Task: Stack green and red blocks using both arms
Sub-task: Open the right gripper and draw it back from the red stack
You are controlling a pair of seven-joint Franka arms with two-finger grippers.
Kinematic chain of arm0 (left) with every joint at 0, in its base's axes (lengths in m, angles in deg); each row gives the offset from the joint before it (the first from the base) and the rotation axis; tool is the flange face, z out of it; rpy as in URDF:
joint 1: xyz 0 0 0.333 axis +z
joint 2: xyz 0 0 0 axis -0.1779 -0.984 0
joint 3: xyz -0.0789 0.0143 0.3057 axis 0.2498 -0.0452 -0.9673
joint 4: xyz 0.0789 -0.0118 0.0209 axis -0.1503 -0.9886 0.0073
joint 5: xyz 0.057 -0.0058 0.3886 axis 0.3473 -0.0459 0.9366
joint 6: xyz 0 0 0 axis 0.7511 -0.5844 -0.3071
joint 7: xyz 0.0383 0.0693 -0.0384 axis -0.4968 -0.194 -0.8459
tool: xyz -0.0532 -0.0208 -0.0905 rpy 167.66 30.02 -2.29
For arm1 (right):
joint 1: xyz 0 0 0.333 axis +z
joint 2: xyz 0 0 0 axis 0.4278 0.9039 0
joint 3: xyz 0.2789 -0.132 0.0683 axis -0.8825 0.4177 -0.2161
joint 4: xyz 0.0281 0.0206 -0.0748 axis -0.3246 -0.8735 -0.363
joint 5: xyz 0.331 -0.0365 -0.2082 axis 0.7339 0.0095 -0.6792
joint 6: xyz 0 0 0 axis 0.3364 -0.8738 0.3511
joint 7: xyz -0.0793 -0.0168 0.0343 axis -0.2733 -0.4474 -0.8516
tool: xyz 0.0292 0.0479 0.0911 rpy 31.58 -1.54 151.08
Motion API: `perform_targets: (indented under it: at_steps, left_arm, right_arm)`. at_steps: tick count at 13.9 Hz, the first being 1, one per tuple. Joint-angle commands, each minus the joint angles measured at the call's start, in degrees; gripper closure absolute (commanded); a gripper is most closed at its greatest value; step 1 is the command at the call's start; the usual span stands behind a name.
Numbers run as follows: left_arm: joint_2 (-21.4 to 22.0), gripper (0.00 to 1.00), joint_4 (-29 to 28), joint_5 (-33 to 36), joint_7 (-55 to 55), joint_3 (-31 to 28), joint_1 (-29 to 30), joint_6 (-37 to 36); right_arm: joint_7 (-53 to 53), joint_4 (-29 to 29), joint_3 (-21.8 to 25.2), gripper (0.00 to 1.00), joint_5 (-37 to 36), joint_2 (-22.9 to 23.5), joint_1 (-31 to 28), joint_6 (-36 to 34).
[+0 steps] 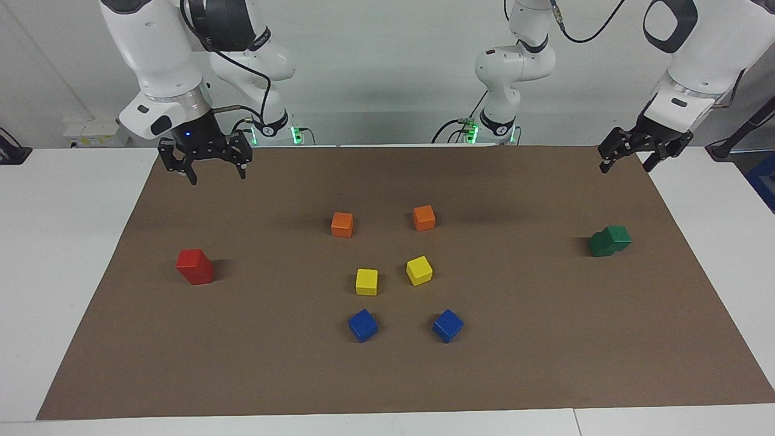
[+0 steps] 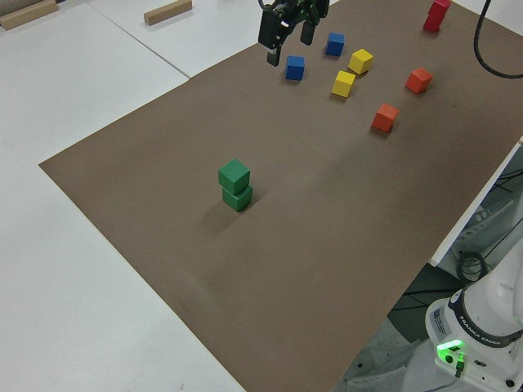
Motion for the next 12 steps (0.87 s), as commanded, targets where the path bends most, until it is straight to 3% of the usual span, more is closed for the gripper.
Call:
perform_targets:
  at_steps: [1,6,12]
  left_arm:
    - [0.2,0.00,0.3,1.4,-0.3,-0.6,-1.0,0.4]
    - [0.2,0.00,0.3,1.4,-0.3,-0.6,-0.9,0.4]
    - [0.2,0.00,0.3,1.4,-0.3,-0.6,-0.8,0.5]
  right_arm:
    - [-0.6,1.7,0.3,0.00,0.5,0.8,-0.5,-1.2]
    - [-0.6,7.1,0.8,0.00,0.3,3.2,-0.8,-4.9]
    - [-0.9,6.1,2.1,0.00,-1.3,2.3,-1.7,-9.9]
